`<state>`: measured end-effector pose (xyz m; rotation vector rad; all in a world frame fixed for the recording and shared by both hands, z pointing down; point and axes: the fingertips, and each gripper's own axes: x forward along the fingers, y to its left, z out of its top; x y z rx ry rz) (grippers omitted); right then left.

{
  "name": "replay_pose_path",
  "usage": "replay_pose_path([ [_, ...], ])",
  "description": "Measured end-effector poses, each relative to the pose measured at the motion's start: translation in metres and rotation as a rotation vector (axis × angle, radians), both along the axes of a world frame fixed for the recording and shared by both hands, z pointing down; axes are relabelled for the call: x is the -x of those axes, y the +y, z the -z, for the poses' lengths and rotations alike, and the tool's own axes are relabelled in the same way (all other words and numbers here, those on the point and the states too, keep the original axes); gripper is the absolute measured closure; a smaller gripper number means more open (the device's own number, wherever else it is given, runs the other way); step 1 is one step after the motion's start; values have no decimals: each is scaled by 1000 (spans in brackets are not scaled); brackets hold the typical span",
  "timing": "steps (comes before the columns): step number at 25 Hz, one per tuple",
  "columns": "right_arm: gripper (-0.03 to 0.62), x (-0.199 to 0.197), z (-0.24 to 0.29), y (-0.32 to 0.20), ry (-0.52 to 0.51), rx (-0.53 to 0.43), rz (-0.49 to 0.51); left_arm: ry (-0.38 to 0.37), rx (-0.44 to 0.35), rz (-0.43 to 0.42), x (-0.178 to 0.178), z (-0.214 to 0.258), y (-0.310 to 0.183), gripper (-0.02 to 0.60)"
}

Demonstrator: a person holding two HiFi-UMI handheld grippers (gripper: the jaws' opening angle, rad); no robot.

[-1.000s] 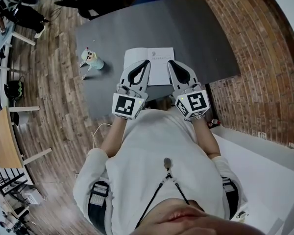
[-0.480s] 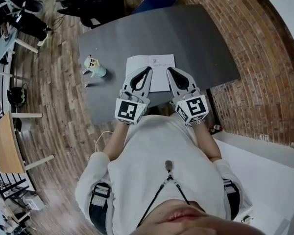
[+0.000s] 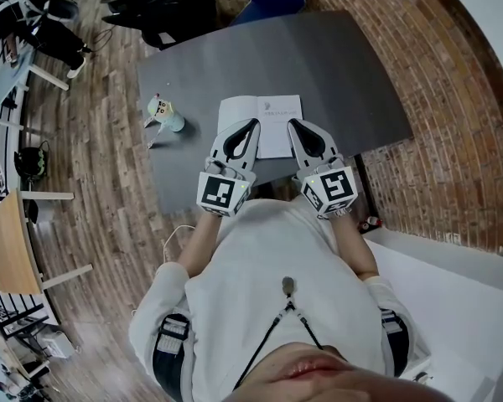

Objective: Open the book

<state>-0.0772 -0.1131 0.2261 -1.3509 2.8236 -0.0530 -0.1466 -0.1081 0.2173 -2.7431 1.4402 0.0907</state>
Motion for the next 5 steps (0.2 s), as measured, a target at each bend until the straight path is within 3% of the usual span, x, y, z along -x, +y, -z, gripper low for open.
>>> replay_pose_path([
  [5,557,2,0,1,-2,-11,1,3,2,-2,3,-4,3,560],
])
